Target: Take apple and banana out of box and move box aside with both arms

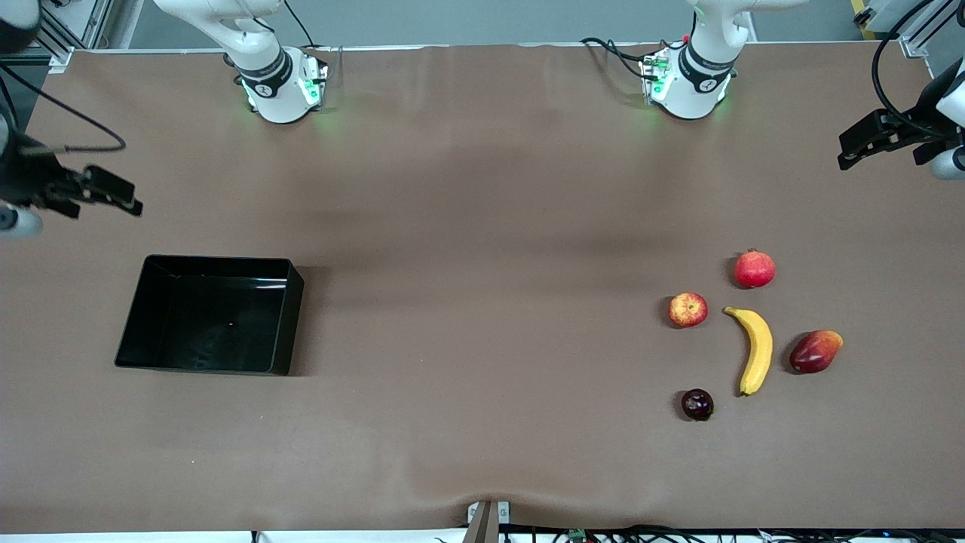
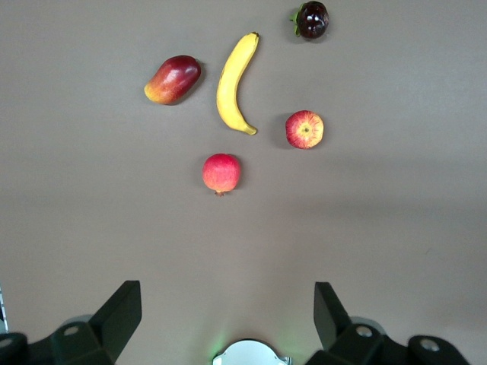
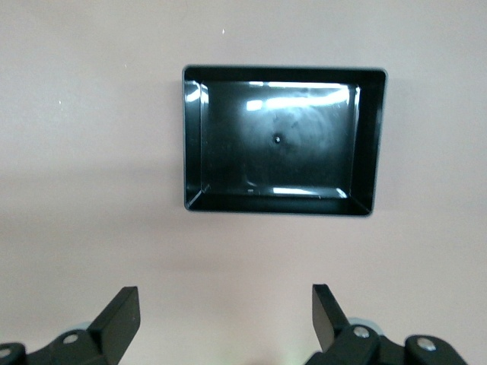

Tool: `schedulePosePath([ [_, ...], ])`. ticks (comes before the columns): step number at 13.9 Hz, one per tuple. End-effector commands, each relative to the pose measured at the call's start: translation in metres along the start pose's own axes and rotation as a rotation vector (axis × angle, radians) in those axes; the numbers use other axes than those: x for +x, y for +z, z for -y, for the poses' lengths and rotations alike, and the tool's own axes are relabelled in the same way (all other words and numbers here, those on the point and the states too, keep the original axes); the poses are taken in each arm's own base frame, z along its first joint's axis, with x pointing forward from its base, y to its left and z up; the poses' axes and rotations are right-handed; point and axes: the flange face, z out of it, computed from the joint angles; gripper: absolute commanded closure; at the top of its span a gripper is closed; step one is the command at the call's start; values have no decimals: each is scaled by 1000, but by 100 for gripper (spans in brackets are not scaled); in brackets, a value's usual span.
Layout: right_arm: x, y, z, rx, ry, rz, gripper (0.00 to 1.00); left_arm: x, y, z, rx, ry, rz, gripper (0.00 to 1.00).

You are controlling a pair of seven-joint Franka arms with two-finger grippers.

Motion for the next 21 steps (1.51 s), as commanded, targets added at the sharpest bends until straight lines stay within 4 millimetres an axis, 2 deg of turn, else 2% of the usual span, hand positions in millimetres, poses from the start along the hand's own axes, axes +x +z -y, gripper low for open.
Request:
schedulePosePath([
  [1,-13,-19,-7,-29,40,12,0,-7,-1,0,-20,7,-2,0],
  [3,-23,-26,-4,-28,107,60,0,-9,0,0,-21,7,-5,0],
  [5,-34,-40,0,-12,112,31,0,-9,-1,-1,-47,7,-9,0],
  [9,-29,-40,-4,-9,101,6,0,-9,-2,1,-85,1,-22,0],
  [12,-22,-39,2,-9,91,-24,0,-8,-3,-2,-100,5,-22,0],
  [14,-14,-32,2,-12,89,-26,0,-7,-3,0,-99,4,-21,0],
  [21,-12,-28,9,-23,76,-20,0,-5,-9,1,-84,-13,-32,0],
])
